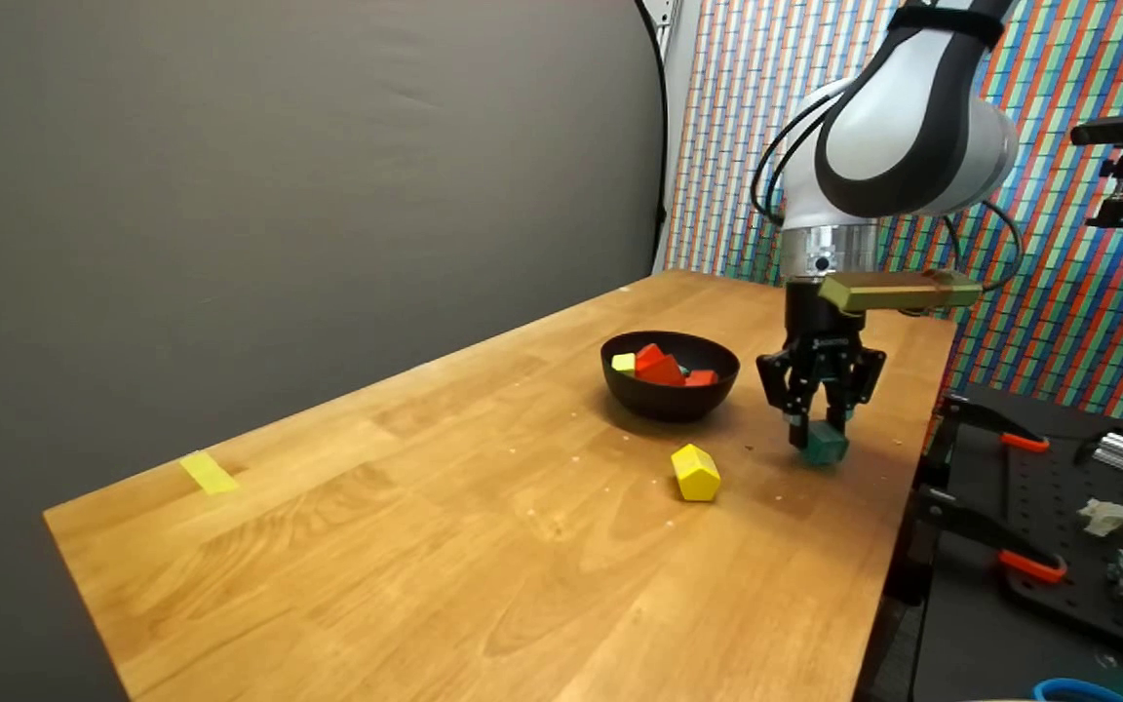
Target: Pick up all the blocks from the table and put them in the black bowl.
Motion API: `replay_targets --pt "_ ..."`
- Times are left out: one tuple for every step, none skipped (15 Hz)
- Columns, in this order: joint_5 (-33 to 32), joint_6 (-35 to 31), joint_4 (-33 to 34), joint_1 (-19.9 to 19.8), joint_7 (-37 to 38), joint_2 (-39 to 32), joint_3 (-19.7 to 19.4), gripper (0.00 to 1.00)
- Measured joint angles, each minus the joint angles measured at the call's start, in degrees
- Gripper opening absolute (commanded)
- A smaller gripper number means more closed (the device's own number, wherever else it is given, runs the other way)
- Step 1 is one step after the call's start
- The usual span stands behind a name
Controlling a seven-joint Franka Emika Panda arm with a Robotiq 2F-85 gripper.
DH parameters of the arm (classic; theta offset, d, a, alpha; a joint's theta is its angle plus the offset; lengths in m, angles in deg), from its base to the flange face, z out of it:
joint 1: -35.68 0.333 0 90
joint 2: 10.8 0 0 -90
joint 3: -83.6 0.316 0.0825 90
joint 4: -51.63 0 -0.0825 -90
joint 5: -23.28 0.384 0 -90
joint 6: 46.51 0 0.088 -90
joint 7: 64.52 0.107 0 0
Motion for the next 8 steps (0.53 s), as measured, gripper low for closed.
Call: replay_targets --pt "-2.3 -1.6 -0.2 0.4 1.1 1.2 -0.4 0.18" --pt "-5.8 -2.7 -0.3 1.0 2.8 2.7 -1.2 0.18" --pt "-10.3 -3.3 -0.1 1.7 5.3 4.2 -2.2 0.18" --pt "-14.6 -3.8 0.1 2.1 7.8 6.0 -3.2 0.18" --pt "-18.3 -4.6 -0.1 2.2 9.8 7.9 -3.9 0.18" --pt "-21.4 -5.6 -0.3 2.0 11.4 9.9 -4.4 0.18" --pt "-23.9 -6.9 -0.2 1.5 12.7 11.5 -4.6 0.18" --pt "-25.1 -8.9 0.3 0.8 13.3 12.3 -4.6 0.18"
